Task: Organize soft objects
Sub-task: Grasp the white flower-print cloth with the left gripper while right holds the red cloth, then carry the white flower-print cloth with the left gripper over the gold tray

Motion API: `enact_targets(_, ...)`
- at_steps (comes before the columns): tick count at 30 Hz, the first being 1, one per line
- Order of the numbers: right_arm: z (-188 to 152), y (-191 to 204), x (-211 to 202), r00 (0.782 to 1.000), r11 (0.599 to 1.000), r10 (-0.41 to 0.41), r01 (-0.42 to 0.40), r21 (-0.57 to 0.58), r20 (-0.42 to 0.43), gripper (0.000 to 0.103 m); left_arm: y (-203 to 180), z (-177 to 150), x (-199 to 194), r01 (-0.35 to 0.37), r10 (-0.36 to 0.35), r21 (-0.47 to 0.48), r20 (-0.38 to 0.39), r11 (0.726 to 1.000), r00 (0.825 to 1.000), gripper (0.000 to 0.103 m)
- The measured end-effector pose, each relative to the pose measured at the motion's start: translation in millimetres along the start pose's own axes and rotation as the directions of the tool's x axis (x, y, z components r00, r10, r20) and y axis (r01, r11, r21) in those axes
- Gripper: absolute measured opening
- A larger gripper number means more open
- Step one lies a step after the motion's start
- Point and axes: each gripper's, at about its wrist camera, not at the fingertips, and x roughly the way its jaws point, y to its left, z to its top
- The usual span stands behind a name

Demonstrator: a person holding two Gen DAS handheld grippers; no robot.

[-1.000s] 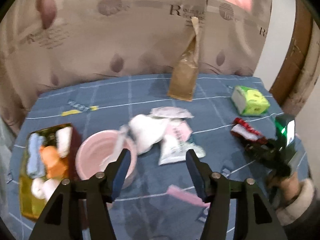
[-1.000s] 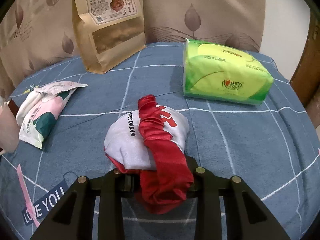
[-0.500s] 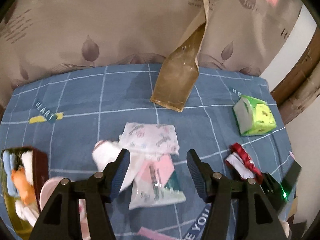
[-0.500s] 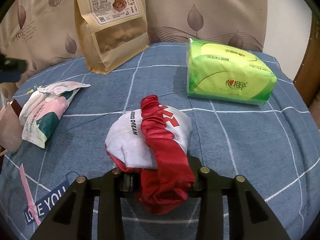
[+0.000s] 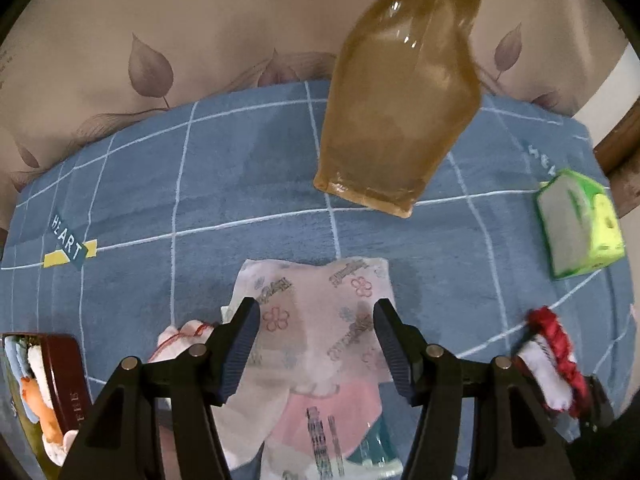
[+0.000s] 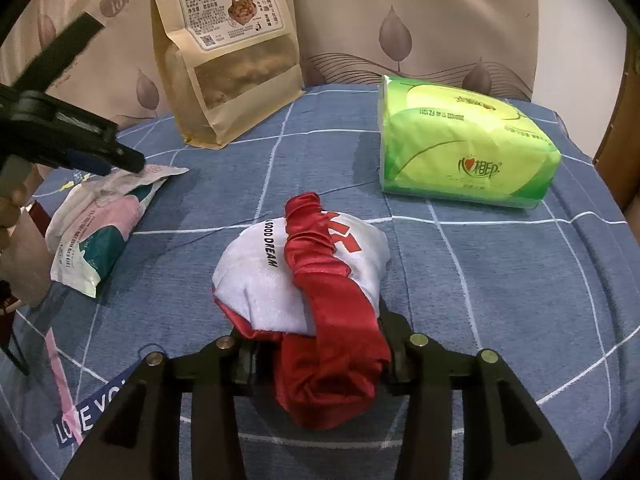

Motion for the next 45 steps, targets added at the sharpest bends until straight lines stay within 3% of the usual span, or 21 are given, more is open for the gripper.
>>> enact_targets(5, 0, 1, 0, 1.0, 1.0, 0.007, -0.007, 0.008, 0.001, 0.043, -4, -1, 22, -0.005, 0.005, -0.009, -0.02, 1.0, 1.0, 0.058)
enact_targets(6, 1, 1, 1, 1.0, 1.0, 0.008, -0.008, 0.009, 0.001, 0.043, -4, -2, 22, 0.001, -0.002, -0.018, -0.012, 1.0, 1.0, 0.045)
enact_targets(7, 1, 1, 1, 1.0, 1.0, 0.009, -0.009, 0.01, 0.001, 0.043, -3, -2, 22, 0.016, -0.016, -0.024, -0.005, 1.0, 1.0, 0.04)
enact_targets(9, 1, 2, 1, 1.0, 1.0, 0.008, -0.008, 0.012, 0.001, 0.043, -5, -2, 21, 0.037, -0.037, -0.023, -0.001, 0.999, 0.999, 0.014)
enact_targets(12, 1, 3, 1, 1.0, 1.0, 0.008, -0.008, 0.011, 0.001, 0.043, -13, -2, 15, 0.044, -0.044, 0.006, 0.003, 0.999, 0.999, 0.006)
enact_targets(45, 4, 14, 5, 1.0, 1.0, -0.017, 0.017, -0.003, -0.004, 0.044, -11, -27, -96, 0.103, -0.105, 0.018, 0.176, 0.994, 0.979, 0.005)
